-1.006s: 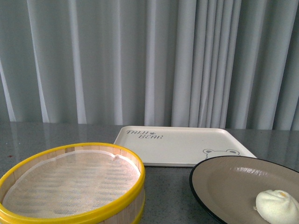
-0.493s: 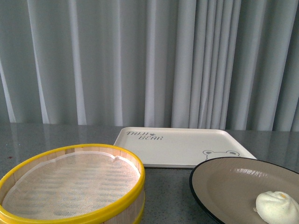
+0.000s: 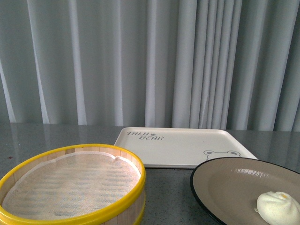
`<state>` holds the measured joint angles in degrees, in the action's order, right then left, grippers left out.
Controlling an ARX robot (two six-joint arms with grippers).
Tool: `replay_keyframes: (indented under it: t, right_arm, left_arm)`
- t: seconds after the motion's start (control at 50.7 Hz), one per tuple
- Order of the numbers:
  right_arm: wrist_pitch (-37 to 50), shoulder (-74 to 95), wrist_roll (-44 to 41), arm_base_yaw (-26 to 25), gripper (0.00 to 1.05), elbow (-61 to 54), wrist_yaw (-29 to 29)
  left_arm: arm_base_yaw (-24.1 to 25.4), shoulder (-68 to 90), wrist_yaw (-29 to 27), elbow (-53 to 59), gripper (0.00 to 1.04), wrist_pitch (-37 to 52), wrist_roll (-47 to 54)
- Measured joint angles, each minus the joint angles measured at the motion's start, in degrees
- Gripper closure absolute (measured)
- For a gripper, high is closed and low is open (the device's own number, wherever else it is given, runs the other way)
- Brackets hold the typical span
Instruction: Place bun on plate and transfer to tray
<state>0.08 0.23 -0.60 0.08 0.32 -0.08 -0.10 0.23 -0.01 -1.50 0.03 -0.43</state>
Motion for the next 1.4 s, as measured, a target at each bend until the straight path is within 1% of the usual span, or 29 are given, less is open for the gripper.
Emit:
replay_keyframes:
  t: [0.02, 0.099, 0.315, 0.355, 0.414, 0.73, 0.749, 0.789, 0.808, 0.828, 0.848, 0.887, 0.946, 1.006, 1.065, 1.163, 1.203, 1.262, 1.341, 1.4]
  right_arm:
    - [0.00, 0.00, 0.00, 0.00, 0.09, 0.00, 0.00]
    - [0.00, -0.02, 0.00, 0.00, 0.09, 0.00, 0.00]
    - [0.00, 0.00, 0.00, 0.00, 0.09, 0.00, 0.00]
    - [0.00, 0.00, 0.00, 0.00, 0.09, 0.00, 0.00]
    - [0.00, -0.02, 0.00, 0.00, 0.09, 0.00, 0.00]
    - [0.00, 0.00, 0.04, 0.02, 0.09, 0.00, 0.04]
    - [-1.01, 0.59, 0.85, 0.50, 0.09, 0.26, 1.77]
    - [-6.14, 3.54, 2.58, 2.36, 0.09, 2.73, 8.00]
    - [-7.21, 4.61, 2.82, 2.86, 0.09, 3.39, 9.55]
    - [-8.48, 6.91, 2.78, 3.61, 0.09, 4.72, 12.26]
    - [-8.70, 9.14, 2.27, 4.04, 0.09, 5.88, 13.33]
    - [-8.85, 12.26, 0.98, 4.35, 0.09, 7.85, 13.05]
    - [-10.36, 17.84, -4.94, 5.62, 0.09, 12.76, 10.21]
    - [-12.46, 21.75, -15.10, 6.51, 0.09, 17.22, 6.58]
    - [-13.55, 23.50, -23.28, 6.80, 0.09, 18.97, 4.37]
    - [-20.26, 26.12, -43.12, 7.72, 0.09, 21.05, 0.46]
    - [-21.88, 27.17, -49.24, 7.93, 0.09, 21.53, -0.26]
    - [-22.03, 28.63, -56.30, 8.07, 0.09, 22.12, -0.44]
    - [-20.55, 32.61, -68.35, 8.68, 0.09, 23.67, -0.07]
    - [-18.67, 35.28, -74.18, 9.84, 0.09, 23.74, -0.02]
  left_arm:
    - [0.00, 0.00, 0.00, 0.00, 0.76, 0.00, 0.00]
    - [0.00, 0.00, 0.00, 0.00, 0.62, 0.00, 0.00]
    - [0.00, 0.00, 0.00, 0.00, 0.12, 0.00, 0.00]
    - [0.00, 0.00, 0.00, 0.00, 0.05, 0.00, 0.09]
    - [0.00, 0.00, 0.00, 0.00, 0.07, 0.00, 0.13]
    - [0.00, 0.00, 0.00, 0.00, 0.07, 0.00, 0.15]
    - [0.00, 0.00, 0.00, 0.00, 0.07, 0.00, 0.15]
    - [0.00, 0.00, 0.00, 0.00, 0.07, 0.00, 0.15]
    - [0.00, 0.00, 0.00, 0.00, 0.07, 0.00, 0.15]
    - [0.00, 0.00, -0.04, 0.00, 0.07, 0.00, 0.15]
    - [0.00, 0.00, -0.07, 0.00, 0.07, 0.00, 0.15]
    - [0.00, 0.00, -0.02, 0.00, 0.07, 0.00, 0.15]
    - [0.00, 0.00, 0.02, 0.00, 0.07, 0.00, 0.15]
    - [0.00, -0.02, -0.02, 0.00, 0.07, 0.00, 0.15]
    - [0.00, -0.04, -0.02, 0.00, 0.07, 0.00, 0.15]
    - [0.00, -0.02, -0.02, 0.00, 0.07, 0.00, 0.15]
    - [0.00, -0.04, 0.00, 0.00, 0.07, 0.00, 0.15]
    - [0.00, -0.02, 0.00, 0.00, 0.07, 0.00, 0.15]
    - [0.00, -0.04, 0.00, 0.00, 0.07, 0.00, 0.15]
    - [0.00, -0.04, 0.00, 0.00, 0.07, 0.00, 0.15]
